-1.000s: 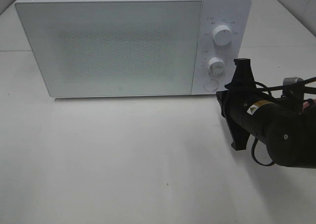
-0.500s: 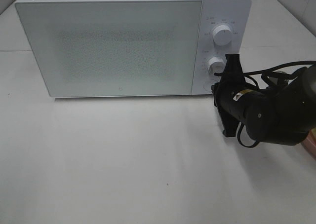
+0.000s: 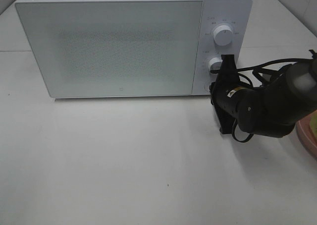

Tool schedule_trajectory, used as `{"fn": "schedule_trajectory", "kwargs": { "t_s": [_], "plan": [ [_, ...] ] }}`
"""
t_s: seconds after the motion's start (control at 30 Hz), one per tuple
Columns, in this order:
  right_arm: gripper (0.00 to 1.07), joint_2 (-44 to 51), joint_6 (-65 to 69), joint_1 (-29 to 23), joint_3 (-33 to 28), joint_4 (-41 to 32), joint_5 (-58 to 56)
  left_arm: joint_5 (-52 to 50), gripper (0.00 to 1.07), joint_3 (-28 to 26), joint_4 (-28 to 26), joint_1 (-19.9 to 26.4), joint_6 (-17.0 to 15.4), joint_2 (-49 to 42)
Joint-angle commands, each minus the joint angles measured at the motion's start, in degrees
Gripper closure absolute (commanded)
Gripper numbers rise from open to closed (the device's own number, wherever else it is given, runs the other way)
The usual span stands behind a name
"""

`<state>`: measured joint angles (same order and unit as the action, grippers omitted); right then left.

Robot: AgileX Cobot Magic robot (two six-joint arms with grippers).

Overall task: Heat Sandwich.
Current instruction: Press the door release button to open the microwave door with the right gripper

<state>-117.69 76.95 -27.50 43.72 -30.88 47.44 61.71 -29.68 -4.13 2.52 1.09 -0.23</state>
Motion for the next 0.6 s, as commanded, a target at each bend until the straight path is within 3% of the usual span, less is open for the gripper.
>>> {"fn": "schedule_trajectory", "kwargs": {
  "t_s": [0.03, 0.6],
  "plan": [
    [1.07, -1.1, -0.8, 0.3, 1.6, 0.7, -0.3, -0.3, 0.09, 0.1, 0.1, 0.2, 0.0, -1.3],
    [1.07, -1.6, 1.0, 1.5, 3.2, 2.3, 4.0, -0.3, 0.09, 0.1, 0.2, 0.2, 0.0, -1.3]
  ]
}}
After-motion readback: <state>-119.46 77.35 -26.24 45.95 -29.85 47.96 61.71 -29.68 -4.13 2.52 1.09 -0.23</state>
